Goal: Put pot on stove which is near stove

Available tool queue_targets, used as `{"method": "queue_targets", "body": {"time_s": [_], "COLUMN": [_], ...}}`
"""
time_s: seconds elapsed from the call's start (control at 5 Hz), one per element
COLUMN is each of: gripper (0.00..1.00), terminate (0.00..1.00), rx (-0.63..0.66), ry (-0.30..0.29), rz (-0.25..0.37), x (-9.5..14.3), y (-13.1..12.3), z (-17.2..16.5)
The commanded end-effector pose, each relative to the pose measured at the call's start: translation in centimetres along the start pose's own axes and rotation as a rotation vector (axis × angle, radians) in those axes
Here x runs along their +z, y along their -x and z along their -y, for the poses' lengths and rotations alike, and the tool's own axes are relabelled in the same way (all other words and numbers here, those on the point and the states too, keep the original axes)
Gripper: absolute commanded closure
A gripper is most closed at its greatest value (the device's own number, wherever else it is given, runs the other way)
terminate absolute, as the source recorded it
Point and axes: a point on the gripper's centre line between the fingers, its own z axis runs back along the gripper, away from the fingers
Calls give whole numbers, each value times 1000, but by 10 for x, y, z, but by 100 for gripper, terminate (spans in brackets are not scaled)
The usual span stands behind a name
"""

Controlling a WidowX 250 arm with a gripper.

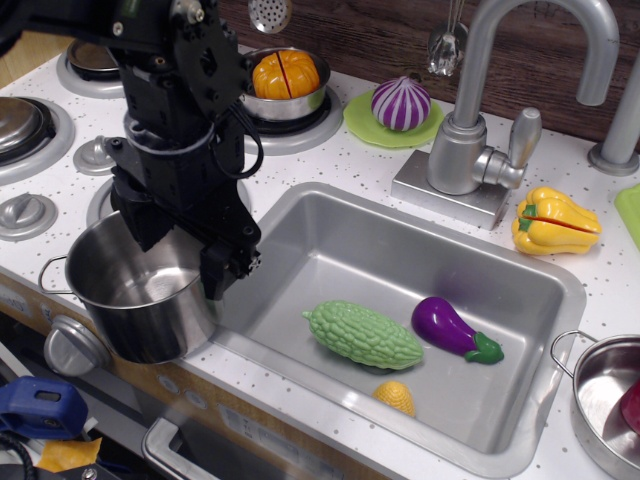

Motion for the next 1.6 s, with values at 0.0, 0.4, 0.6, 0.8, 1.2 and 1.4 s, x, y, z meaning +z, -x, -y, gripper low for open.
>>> {"method": "queue_targets", "body": {"time_s": [0.0, 0.4, 0.6, 0.8, 1.2, 1.4], "gripper": [0, 0, 0, 0, 0, 100], "terminate": [0, 0, 0, 0, 0, 0], "rx": [0, -5, -13, -17, 24, 34], "ry": [0, -2, -3, 10, 59, 57], "rz": [0, 38, 53, 68, 98, 108], "x": [0, -14, -21, -30, -51, -54], "y": [0, 4, 4, 5, 10, 9], "z": [0, 0, -1, -2, 1, 4]}}
